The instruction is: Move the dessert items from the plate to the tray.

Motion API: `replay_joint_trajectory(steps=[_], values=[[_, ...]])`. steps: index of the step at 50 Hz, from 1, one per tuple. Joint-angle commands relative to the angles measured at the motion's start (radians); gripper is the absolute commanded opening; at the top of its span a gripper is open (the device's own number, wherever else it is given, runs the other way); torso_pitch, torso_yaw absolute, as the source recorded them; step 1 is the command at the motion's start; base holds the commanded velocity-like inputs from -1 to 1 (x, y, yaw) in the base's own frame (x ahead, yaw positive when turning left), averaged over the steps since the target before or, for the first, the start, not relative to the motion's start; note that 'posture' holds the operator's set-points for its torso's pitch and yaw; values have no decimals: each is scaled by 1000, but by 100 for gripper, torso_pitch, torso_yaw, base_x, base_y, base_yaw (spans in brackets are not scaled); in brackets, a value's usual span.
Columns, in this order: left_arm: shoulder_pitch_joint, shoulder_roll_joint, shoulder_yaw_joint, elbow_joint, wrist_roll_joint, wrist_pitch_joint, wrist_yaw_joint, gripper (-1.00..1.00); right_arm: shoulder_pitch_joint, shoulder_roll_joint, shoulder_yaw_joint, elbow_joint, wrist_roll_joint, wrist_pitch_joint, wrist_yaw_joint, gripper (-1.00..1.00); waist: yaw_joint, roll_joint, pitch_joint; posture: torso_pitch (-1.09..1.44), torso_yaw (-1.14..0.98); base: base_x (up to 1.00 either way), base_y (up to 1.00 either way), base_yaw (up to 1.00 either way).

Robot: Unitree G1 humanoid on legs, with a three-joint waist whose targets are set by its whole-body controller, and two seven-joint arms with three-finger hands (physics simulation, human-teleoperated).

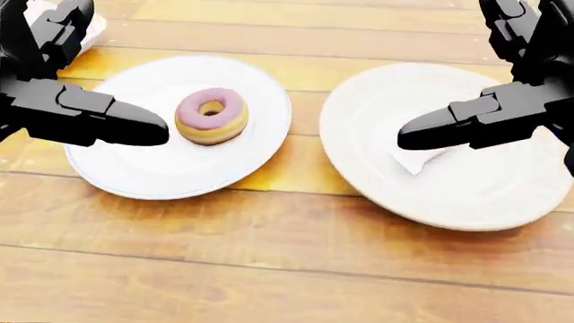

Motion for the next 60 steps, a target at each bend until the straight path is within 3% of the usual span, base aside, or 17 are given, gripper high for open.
replay_joint_trajectory(steps=[1, 2, 3, 11, 12, 14, 15, 20, 23, 26, 29, 31, 33, 38, 45, 50, 60], values=[[-32, 7, 8, -20, 4, -13, 6, 100, -42, -20, -26, -38, 28, -4, -9, 100, -7, 18, -28, 0, 0, 0, 0, 0], [-35, 9, 9, -22, 2, -9, 7, 100, -45, -15, -34, -39, 43, 3, -18, 100, -3, 11, -29, 0, 0, 0, 0, 0], [-38, 11, 10, -22, 1, -7, 7, 100, -44, -16, -33, -41, 52, 5, -23, 100, -11, 10, -52, 0, 0, 0, 0, -20], [-57, 23, 17, -32, -12, 15, 8, 100, -53, -52, -36, -47, 92, 21, -43, 100, -11, -23, -72, 0, 0, 0, 0, -32], [-57, 24, 18, -33, -13, 16, 8, 100, -54, -63, -26, -48, 91, 24, -43, 100, -2, -40, -55, 0, 0, 0, 0, 0], [-59, 26, 21, -35, -17, 20, 8, 100, -66, -81, -14, -47, 87, 32, -35, 100, 12, -87, -58, 0, 0, 0, 0, 0], [-59, 27, 22, -35, -18, 20, 9, 100, -73, -95, -7, -48, 82, 39, -27, 100, 5, -56, -38, 0, 0, 0, 0, 0], [-70, 35, 28, -37, -28, 32, 11, 100, -120, -188, 35, -35, 18, 72, 56, 100, -6, -31, -39, 0, 0, 0, 0, 0], [-70, 36, 28, -33, -31, 28, 14, 100, -143, -225, 63, -32, -47, 76, 118, 100, -11, -27, -34, 0, 0, 0, 0, 0], [-69, 37, 26, -30, -33, 24, 16, 100, -164, -282, 142, -3, -167, 35, 214, 100, -15, -29, -33, 0, 0, 0, 0, 0], [-75, 37, 33, -23, -38, 23, 18, 100, -193, -294, 188, 20, -297, 12, 335, 100, -19, -31, -35, 0, 0, 0, 0, 0], [-73, 36, 33, -26, -43, 23, 20, 100, -208, -299, 248, 73, -421, -54, 420, 100, -20, -32, -35, 0, 0, 0, 0, 0], [-70, 40, 43, -22, -49, 18, 20, 100, -212, -271, 274, 106, -550, -116, 514, 100, -23, -30, -36, 0, 0, 0, 0, 0], [-65, 45, 44, -21, -63, 13, 28, 100, -290, -168, 271, 263, -845, -323, 728, 100, -29, -21, -38, 0, 0, 0, 0, 0], [-57, 46, 48, -27, -85, 9, 38, 100, -323, -38, 233, 397, -1030, -584, 889, 100, -32, -8, -38, 0, 0, 0, 0, 0], [-56, 54, 49, -23, -96, 4, 42, 100, -348, -32, 222, 529, -1096, -823, 913, 100, -34, -3, -40, 0, 0, 0, 0, 0], [-51, 53, 42, -24, -109, -3, 51, 100, -372, -13, 212, 711, -1136, -1106, 871, 100, -36, 0, -42, 0, 0, 0, 0, 0]])
